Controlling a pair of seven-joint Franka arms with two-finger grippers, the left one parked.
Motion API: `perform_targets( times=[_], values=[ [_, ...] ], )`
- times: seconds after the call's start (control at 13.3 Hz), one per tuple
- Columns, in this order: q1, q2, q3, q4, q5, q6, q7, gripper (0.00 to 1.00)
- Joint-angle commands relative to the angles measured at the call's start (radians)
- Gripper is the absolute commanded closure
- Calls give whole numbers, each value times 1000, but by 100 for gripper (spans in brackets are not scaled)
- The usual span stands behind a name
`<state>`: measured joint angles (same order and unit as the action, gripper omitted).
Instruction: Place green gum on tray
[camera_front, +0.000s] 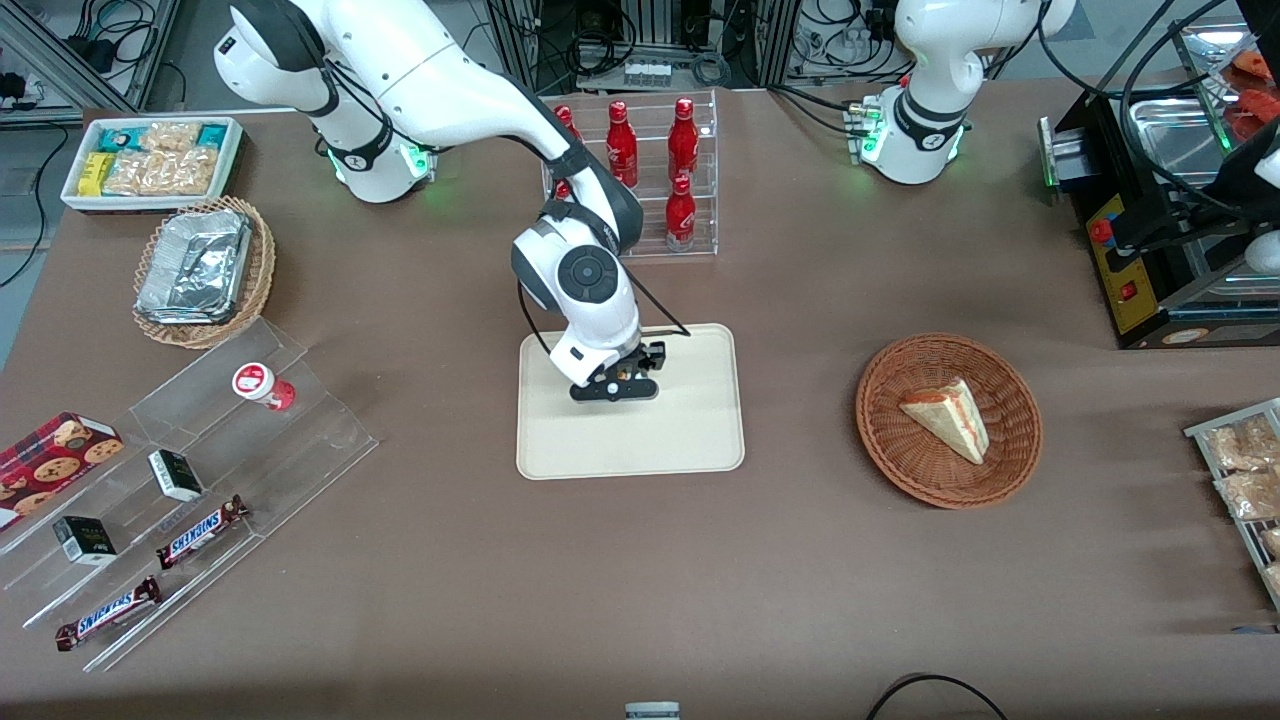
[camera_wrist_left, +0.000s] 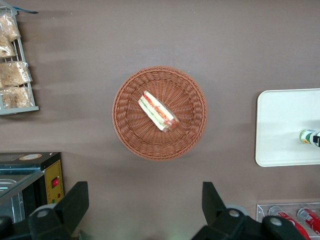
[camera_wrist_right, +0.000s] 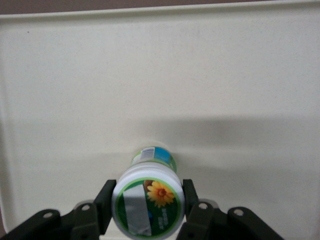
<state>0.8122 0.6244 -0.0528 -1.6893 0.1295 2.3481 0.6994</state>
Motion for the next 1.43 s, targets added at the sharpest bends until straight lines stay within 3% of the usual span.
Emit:
perform_targets(
  times=[0.0, 0.38, 0.82, 1.35],
  values=[
    [4, 20, -7, 26, -7, 5, 23, 3],
    [-22, -46, -7, 8, -5, -39, 20, 0],
    [-149, -305, -6, -3, -8, -407, -32, 0],
    [-402, -563, -6, -4, -5, -761, -343, 0]
  ],
)
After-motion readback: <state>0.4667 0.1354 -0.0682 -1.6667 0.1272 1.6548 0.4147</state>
